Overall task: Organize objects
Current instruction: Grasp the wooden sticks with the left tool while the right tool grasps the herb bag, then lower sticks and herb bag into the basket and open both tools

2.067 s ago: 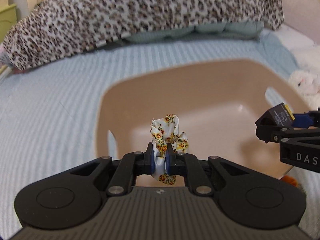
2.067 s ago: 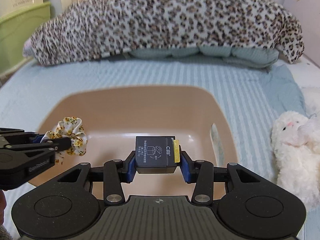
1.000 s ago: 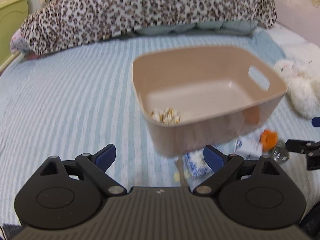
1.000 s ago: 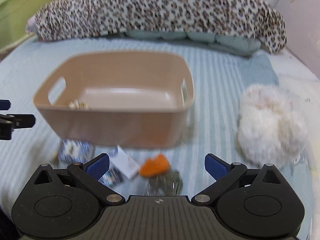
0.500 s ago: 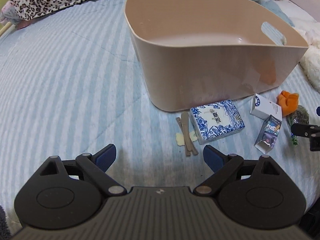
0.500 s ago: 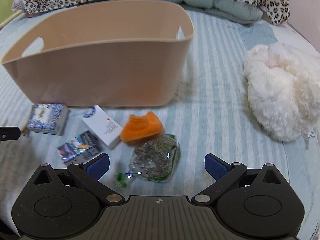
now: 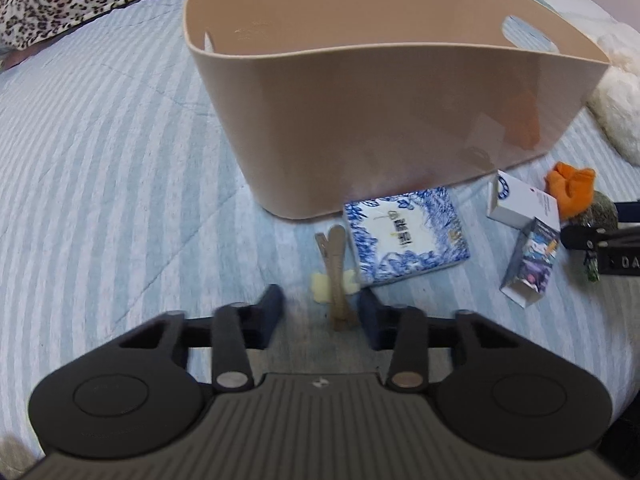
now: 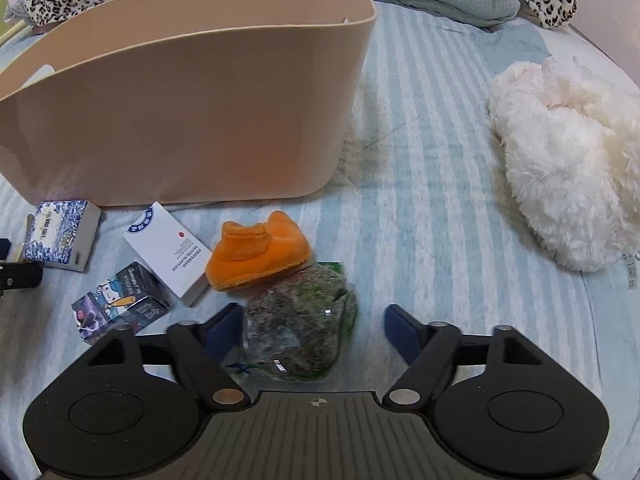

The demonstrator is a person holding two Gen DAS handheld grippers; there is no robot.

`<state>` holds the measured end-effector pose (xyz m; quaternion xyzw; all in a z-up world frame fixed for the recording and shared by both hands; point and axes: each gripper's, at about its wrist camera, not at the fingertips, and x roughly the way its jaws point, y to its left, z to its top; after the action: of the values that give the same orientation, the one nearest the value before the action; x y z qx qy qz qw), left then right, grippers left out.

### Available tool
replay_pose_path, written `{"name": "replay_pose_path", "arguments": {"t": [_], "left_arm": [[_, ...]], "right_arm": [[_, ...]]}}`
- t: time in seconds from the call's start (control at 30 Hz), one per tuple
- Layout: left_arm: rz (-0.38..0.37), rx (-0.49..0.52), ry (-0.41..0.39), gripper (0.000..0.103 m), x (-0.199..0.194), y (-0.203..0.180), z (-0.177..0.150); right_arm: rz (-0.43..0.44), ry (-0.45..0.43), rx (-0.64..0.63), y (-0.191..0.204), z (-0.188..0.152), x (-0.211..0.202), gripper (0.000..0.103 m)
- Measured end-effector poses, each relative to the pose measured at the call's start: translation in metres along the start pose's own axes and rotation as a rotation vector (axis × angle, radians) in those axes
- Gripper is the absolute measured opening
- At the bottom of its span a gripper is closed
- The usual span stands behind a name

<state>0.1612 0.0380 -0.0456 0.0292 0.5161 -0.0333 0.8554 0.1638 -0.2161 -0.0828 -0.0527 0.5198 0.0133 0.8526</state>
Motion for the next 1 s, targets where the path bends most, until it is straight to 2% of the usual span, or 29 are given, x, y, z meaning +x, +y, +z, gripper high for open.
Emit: {"name": "replay_pose_path", "arguments": {"t": [0.03, 0.1, 0.2, 0.37, 0.6, 0.8, 1.0], "left_arm": [[-0.004, -0.001, 0.004, 0.023, -0.001, 0.001, -0.001], [-0.019, -0.017, 0.008, 0.018, -0.003, 0.005, -0.003], [-0.043, -0.050, 0.005, 0.015, -0.004, 0.013, -0.007], [-0.051, -0.082, -0.003, 0.015, -0.009, 0.019, -0.014], [-0.036, -0.075, -0.025, 0.015, -0.029, 0.016, -0.020], [-0.026, -0.077, -0.074, 0.015, -0.055, 0.014, -0.024], [-0.023, -0.083, -0.158, 0.015, -0.092, 0.014, -0.020]], "right_arm": [[0.010, 0.000, -0.001, 0.000, -0.001, 0.000, 0.067], [0.034, 0.003, 0.002, 0.000, -0.002, -0.001, 0.055], [0.036, -0.002, -0.006, 0.003, -0.005, -0.004, 0.052], [0.060, -0.009, 0.014, 0.000, -0.012, -0.014, 0.051], [0.099, -0.044, 0.060, -0.010, -0.018, -0.038, 0.051], [0.131, -0.096, 0.077, -0.010, -0.023, -0.068, 0.051], [0.153, -0.166, 0.092, -0.014, -0.021, -0.098, 0.051]]}}
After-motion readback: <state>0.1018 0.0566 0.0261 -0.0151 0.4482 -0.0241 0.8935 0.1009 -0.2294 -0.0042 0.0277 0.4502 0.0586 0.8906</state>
